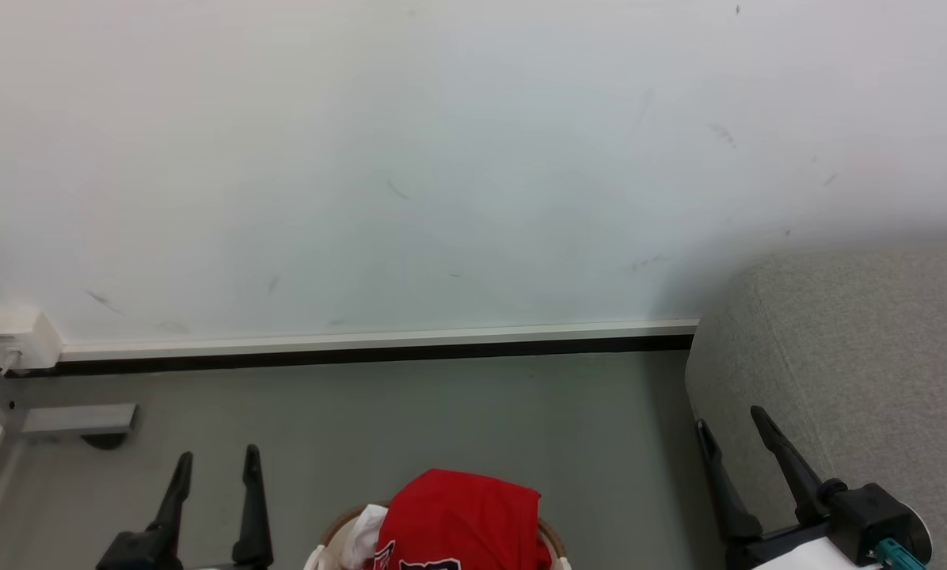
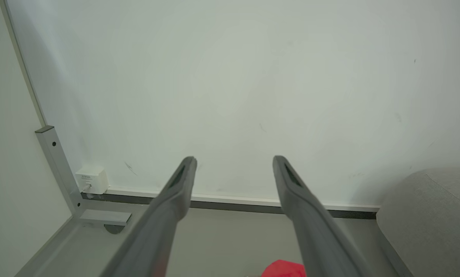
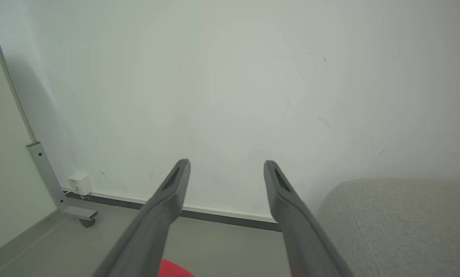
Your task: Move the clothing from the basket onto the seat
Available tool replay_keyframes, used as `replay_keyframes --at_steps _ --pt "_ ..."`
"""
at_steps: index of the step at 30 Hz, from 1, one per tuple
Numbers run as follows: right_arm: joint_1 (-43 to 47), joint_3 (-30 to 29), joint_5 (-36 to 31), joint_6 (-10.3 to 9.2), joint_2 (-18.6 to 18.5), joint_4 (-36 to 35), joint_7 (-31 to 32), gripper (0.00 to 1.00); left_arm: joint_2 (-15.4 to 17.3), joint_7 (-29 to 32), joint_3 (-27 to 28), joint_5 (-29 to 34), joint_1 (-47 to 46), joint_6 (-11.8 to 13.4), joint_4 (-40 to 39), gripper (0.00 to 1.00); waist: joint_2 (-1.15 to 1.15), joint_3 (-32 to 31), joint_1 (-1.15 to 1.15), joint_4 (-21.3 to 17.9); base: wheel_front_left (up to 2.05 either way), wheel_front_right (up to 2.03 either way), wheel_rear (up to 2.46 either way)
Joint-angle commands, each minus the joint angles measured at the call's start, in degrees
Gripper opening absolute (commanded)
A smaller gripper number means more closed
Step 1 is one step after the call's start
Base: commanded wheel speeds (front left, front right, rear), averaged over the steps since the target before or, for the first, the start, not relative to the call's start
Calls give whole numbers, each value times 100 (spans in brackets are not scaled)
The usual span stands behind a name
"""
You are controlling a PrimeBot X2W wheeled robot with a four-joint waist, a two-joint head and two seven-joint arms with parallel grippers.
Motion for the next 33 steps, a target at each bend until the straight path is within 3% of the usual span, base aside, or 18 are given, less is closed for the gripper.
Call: replay_keyframes --at_steps 1,21,33 --pt "-72 -4 42 -12 -37 -9 -19 100 38 -4 24 -94 41 25 29 100 0 6 0 -4 0 0 0" --pt "-191 -70 233 -12 -128 -105 -18 100 36 -4 -200 -326 -207 -96 601 100 0 317 0 -320 0 0 0" --pt "-584 -45 525 -12 -218 -698 -10 100 36 -4 -278 -491 -842 -270 1429 100 0 1410 0 -691 0 0 0"
